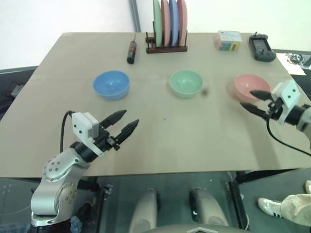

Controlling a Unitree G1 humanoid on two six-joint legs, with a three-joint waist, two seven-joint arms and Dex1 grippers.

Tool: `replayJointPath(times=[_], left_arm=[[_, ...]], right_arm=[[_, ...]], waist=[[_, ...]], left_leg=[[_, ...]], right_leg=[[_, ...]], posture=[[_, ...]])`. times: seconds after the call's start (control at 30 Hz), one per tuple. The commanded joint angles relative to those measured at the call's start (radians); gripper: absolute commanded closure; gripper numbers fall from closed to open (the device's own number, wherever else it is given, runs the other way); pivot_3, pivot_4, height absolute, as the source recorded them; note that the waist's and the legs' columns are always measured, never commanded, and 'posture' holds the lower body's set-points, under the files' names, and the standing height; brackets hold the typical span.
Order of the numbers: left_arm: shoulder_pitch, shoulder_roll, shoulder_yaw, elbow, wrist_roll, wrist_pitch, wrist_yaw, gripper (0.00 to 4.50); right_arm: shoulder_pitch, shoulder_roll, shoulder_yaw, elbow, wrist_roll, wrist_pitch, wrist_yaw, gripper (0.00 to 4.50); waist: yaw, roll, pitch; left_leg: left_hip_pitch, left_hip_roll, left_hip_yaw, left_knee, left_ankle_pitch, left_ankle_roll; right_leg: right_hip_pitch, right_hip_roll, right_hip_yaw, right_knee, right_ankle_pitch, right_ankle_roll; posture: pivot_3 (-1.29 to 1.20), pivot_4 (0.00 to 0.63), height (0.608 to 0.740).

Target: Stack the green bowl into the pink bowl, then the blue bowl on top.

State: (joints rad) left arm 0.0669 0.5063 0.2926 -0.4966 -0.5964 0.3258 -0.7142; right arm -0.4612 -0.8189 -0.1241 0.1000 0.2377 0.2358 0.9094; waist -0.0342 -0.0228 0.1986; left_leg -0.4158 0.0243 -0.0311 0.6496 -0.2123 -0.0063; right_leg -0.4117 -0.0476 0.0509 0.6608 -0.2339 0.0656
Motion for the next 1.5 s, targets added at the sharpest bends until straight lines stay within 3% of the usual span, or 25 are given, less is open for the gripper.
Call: replayJointPath(times=[0.03,0.27,0.57,0.67,0.87,0.97,1.13,1.27,1.33,1.43,1.5], left_arm=[[-0.042,0.009,-0.011,-0.008,-0.050,0.015,-0.010,0.12],[-0.081,0.013,-0.024,-0.027,-0.162,0.037,-0.075,0.03],[-0.109,0.060,-0.029,-0.040,-0.293,0.097,-0.161,0.03],[-0.107,0.079,-0.023,-0.042,-0.304,0.101,-0.174,0.00],[-0.110,0.088,-0.021,-0.037,-0.294,0.085,-0.174,0.00],[-0.112,0.087,-0.027,-0.033,-0.288,0.081,-0.177,0.00],[-0.122,0.095,-0.034,-0.018,-0.274,0.076,-0.194,0.00],[-0.128,0.101,-0.034,-0.003,-0.260,0.069,-0.214,0.00],[-0.129,0.106,-0.031,0.003,-0.255,0.067,-0.222,0.00],[-0.121,0.122,-0.026,0.036,-0.216,0.044,-0.243,0.00],[-0.109,0.135,-0.023,0.058,-0.185,0.021,-0.261,0.00]], right_arm=[[-0.117,-0.038,0.057,0.119,-0.082,-0.029,0.016,0.12],[-0.370,-0.002,0.216,0.524,-0.259,-0.058,0.016,0.04],[-0.657,0.128,0.341,1.010,-0.430,-0.184,-0.028,0.04],[-0.696,0.147,0.346,1.080,-0.455,-0.218,-0.044,0.92],[-0.718,0.165,0.343,1.120,-0.478,-0.255,-0.028,3.47],[-0.717,0.166,0.342,1.116,-0.482,-0.270,-0.010,4.46],[-0.707,0.159,0.345,1.069,-0.487,-0.302,0.043,4.46],[-0.662,0.146,0.361,0.893,-0.470,-0.321,0.184,4.46],[-0.615,0.143,0.357,0.720,-0.435,-0.270,0.265,4.46],[-0.464,0.123,0.372,0.239,-0.327,-0.095,0.427,4.46],[-0.390,0.125,0.385,0.007,-0.285,0.008,0.456,4.46]], waist=[[0.000,0.000,0.000],[-0.006,0.000,0.000],[-0.011,0.001,0.001],[-0.005,0.001,0.001],[-0.009,0.001,0.001],[-0.011,0.001,0.001],[-0.011,0.002,0.001],[-0.010,0.002,0.001],[-0.010,0.002,0.001],[-0.007,0.002,0.002],[-0.007,0.003,0.002]], left_leg=[[0.000,0.000,0.000,0.000,0.000,0.000],[0.001,0.000,0.001,0.000,0.000,0.000],[0.001,0.000,0.001,-0.001,0.000,0.000],[0.000,0.000,0.000,-0.001,0.000,0.000],[0.000,-0.001,0.000,-0.001,0.000,0.000],[0.000,-0.001,0.001,-0.001,0.000,0.000],[0.001,-0.001,0.001,-0.001,0.000,0.000],[0.001,-0.001,0.001,-0.001,0.000,0.000],[0.001,0.000,0.001,-0.001,0.000,0.000],[0.000,0.000,-0.001,-0.002,0.000,0.000],[0.000,0.000,-0.002,-0.002,0.000,0.000]], right_leg=[[0.000,0.000,0.000,0.000,0.000,0.000],[0.000,0.000,0.001,0.000,0.000,0.000],[-0.001,0.000,0.002,0.001,0.000,0.000],[-0.001,0.000,0.001,0.000,0.000,0.000],[-0.001,-0.001,0.001,0.000,0.000,0.000],[-0.001,-0.001,0.001,0.000,0.000,0.000],[-0.001,0.000,0.001,0.001,0.000,0.000],[-0.001,0.000,0.001,0.001,0.000,0.000],[-0.001,0.000,0.001,0.000,0.000,0.000],[-0.001,0.000,0.000,0.000,0.000,0.000],[-0.001,0.000,-0.002,0.001,0.000,0.000]], posture=[[0.00,0.150,0.740],[0.00,0.150,0.740],[0.00,0.150,0.740],[0.00,0.150,0.740],[0.00,0.150,0.740],[0.00,0.150,0.740],[0.00,0.150,0.740],[0.00,0.150,0.740],[0.00,0.150,0.740],[0.00,0.150,0.740],[0.00,0.150,0.740]])
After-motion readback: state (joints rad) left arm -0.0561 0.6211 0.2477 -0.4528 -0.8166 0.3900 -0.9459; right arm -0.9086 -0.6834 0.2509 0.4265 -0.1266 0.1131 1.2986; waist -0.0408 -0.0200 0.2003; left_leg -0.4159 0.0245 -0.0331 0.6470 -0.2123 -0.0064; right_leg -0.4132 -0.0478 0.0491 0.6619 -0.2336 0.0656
